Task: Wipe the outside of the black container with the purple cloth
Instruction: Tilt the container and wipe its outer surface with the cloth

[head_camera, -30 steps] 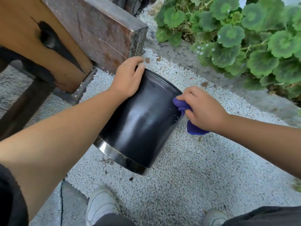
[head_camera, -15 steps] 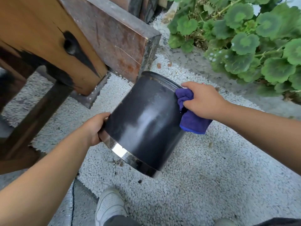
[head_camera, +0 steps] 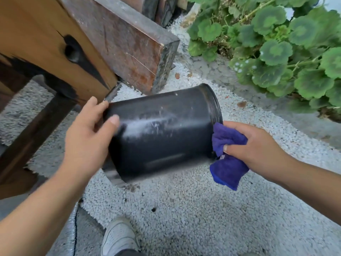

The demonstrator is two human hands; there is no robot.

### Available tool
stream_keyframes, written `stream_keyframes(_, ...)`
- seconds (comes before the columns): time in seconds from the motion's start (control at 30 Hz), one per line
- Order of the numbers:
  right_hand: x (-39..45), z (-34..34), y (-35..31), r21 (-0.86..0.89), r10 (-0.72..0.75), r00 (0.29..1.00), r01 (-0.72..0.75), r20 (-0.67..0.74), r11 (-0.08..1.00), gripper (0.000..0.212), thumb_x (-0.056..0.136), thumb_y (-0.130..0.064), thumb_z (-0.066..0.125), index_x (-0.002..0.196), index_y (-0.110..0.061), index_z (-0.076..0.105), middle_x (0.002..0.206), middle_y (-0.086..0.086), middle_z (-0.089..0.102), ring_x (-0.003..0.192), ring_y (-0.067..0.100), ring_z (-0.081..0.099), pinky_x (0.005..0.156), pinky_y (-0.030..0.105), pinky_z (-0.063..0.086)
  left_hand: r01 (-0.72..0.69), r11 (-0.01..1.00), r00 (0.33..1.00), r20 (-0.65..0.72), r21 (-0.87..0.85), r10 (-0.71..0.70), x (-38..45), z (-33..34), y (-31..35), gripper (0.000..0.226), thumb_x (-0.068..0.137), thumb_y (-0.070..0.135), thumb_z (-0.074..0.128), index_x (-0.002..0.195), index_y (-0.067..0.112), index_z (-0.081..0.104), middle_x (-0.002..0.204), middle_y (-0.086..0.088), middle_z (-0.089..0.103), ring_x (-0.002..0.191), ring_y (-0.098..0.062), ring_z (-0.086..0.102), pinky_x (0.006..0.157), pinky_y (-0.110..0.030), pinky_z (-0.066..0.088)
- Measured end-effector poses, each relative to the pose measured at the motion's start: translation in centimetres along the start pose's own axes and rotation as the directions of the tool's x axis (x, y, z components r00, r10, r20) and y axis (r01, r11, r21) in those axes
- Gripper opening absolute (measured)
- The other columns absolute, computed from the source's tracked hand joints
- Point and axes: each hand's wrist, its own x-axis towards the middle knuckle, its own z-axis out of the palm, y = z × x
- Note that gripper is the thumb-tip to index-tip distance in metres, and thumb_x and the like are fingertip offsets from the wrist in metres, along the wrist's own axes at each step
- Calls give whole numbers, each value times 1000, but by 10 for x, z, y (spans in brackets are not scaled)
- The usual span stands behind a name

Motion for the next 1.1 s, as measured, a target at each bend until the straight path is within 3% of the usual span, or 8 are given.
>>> stream_keyframes(0.13,-38,0,13,-348,36,976,43,217,936,54,74,-3,72,106,-47,64,90,-16,71,77,2,67,67,21,54,-228,968,972,76,100,221,-50,-1,-27,77,91,64,41,148,12,38,161,-6,23,149,-2,16,115,-11,13)
stream_keyframes(0.23,-51,-6,16,-498,43,946,129,320,857,42,76,-21,65,110,-41,55,87,-12,64,79,4,61,73,36,53,-320,930,947,65,179,313,-62,-10,-31,69,95,57,39,137,4,50,148,-17,45,141,-27,38,117,-28,25)
stream_keyframes(0.3,-50,-10,12,-558,22,939,186,344,809,57,77,-24,65,123,-50,45,92,-22,62,82,-3,60,71,25,52,-384,879,923,95,282,373,-53,-15,-18,57,93,49,45,123,3,61,130,-19,59,127,-33,49,111,-40,33)
stream_keyframes(0.4,-49,-15,3,-499,-81,971,185,223,847,83,71,-25,71,131,-60,27,107,-45,55,93,-20,56,77,5,43,-497,774,867,263,392,424,-37,-4,8,51,90,45,48,118,7,65,124,-14,64,119,-34,57,100,-56,41)
stream_keyframes(0.53,-38,-19,-20,-483,-238,971,218,22,848,50,71,-25,70,102,-53,42,95,-13,62,84,12,63,75,40,49,-499,742,866,276,448,417,-16,16,33,43,91,43,45,112,12,67,98,-14,61,96,-37,57,84,-53,46)
stream_keyframes(0.7,-12,-23,-65,-530,-324,945,252,-46,810,23,75,-41,72,95,-42,61,94,4,66,90,21,64,83,48,51,-502,749,865,250,432,435,-9,23,30,36,92,38,47,99,8,67,84,-14,52,86,-37,53,76,-48,46)
stream_keyframes(1.0,22,56,-115,-788,-260,791,598,553,143,26,91,-44,46,104,-29,62,105,-3,55,89,26,56,64,35,47,-499,775,866,250,388,433,-7,26,24,37,91,41,45,101,10,63,92,-16,55,93,-38,52,81,-50,46)
stream_keyframes(1.1,38,60,-108,-782,-255,781,611,571,123,27,93,-49,44,106,-33,61,107,-6,55,94,25,57,62,38,49,-497,775,867,239,389,437,-5,26,23,37,92,43,44,100,12,63,94,-15,56,92,-37,51,79,-49,46)
